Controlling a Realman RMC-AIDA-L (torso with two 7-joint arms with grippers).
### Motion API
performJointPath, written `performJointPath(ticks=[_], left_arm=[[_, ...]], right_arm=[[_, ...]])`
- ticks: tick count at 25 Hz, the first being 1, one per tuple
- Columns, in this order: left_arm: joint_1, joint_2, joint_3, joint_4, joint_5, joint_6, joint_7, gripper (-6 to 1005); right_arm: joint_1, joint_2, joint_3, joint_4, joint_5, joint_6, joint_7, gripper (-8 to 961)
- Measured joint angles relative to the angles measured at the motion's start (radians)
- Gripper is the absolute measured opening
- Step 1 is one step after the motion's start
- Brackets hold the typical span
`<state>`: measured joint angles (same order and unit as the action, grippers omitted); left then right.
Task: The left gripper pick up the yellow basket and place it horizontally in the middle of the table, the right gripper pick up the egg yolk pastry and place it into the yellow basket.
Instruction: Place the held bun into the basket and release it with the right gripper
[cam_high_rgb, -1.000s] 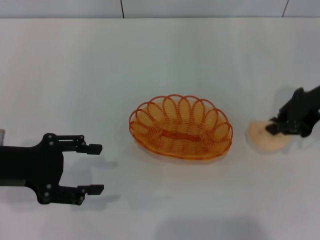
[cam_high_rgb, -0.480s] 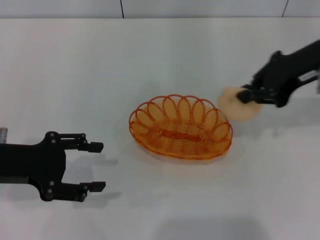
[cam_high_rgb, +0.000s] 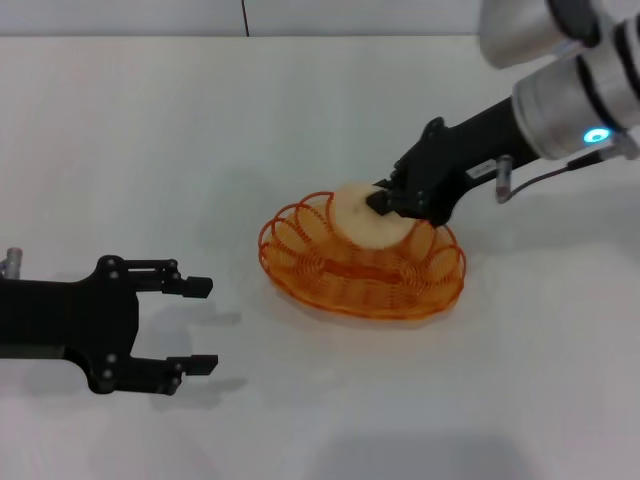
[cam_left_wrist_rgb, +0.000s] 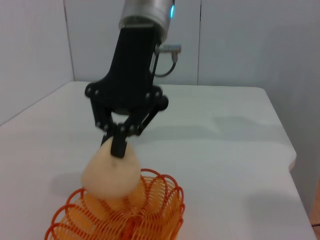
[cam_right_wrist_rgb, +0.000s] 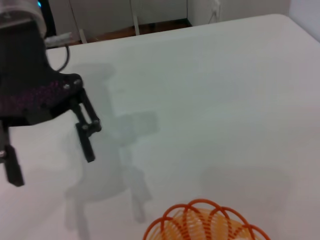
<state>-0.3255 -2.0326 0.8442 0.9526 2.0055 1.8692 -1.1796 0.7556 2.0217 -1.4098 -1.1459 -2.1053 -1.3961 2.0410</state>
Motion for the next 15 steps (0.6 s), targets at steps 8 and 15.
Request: performJointPath(ticks=[8, 15], left_arm=[[-0.005, 0.000, 0.002, 0.000, 0.000, -0.008, 0.000, 733], [-0.008, 0.000, 0.001, 0.000, 0.000, -0.011, 0.000, 729]], right_arm=[[0.029, 0.000, -0.044, 0.089, 0.001, 0.067, -0.003, 38], [0.017, -0.003, -0.055, 0.089, 0.000, 0.055, -0.028, 116]])
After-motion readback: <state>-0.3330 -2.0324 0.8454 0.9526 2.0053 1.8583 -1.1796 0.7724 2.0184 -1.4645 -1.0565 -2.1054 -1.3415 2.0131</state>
